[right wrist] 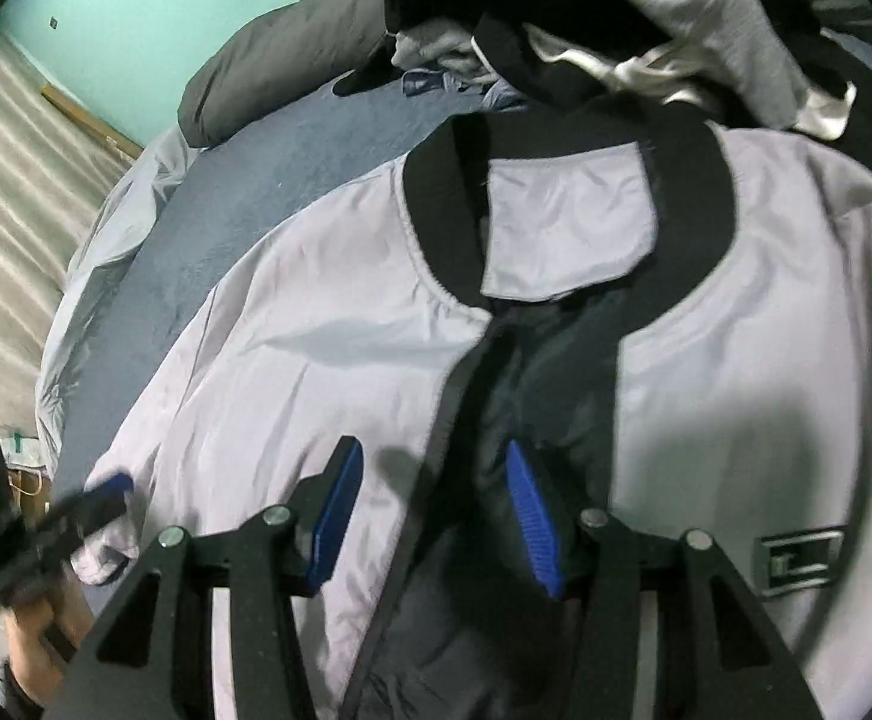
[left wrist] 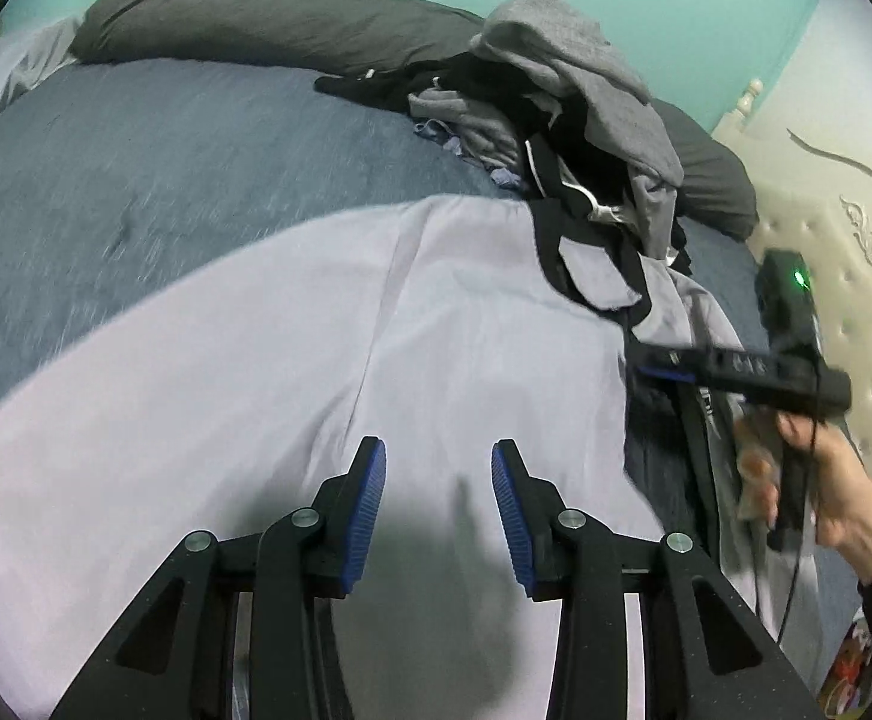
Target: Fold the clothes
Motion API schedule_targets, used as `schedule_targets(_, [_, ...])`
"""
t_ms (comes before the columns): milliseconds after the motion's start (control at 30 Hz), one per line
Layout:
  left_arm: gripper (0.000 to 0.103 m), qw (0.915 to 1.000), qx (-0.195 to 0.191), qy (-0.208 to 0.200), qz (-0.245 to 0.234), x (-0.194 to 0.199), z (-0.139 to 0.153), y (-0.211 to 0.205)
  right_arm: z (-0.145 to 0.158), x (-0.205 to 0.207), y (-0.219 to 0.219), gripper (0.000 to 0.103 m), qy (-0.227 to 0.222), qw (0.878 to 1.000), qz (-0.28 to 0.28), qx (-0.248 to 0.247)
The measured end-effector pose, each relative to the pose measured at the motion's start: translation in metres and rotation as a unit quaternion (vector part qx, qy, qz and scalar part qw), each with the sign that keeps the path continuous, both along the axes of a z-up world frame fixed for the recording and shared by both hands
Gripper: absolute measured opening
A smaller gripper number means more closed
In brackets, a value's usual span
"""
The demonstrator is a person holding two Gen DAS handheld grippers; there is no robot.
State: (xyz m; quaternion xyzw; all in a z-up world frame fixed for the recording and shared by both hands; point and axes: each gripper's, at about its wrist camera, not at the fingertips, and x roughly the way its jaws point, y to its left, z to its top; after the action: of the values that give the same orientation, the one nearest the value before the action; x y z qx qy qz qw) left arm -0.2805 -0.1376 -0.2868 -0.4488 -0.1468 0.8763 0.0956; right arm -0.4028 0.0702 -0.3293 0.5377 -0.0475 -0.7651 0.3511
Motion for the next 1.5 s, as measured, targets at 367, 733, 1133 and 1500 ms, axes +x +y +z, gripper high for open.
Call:
schedule_targets(367, [0.047,0.9994,0.035,0.001,-0.004,0.032,-0.022,-0.006,0.016,0.002,-0.016,0.005,0.068,0.997,0.007,0.031])
schedule_targets(733, [0.049,0.9990,0.041,-0.002,-0.017,0.040,-0.023,-0.005,0.025,-0.006,-0.041,0.003,0.124,0.979,0.046,0.158])
schedule_targets(1133, [0.049,0.9989,0.045,-0.009,-0.012,0.039,-0.027,-0.009,-0.015,-0.023,-0.015,0.020,0.071,0.989,0.015,0.129])
schedule_targets(1500, [0.051,0.9988,0.046,-0.012,-0.014,0.038,-0.032,-0.007,-0.009,-0.020,-0.022,0.005,0.127,0.985,0.006,0.116])
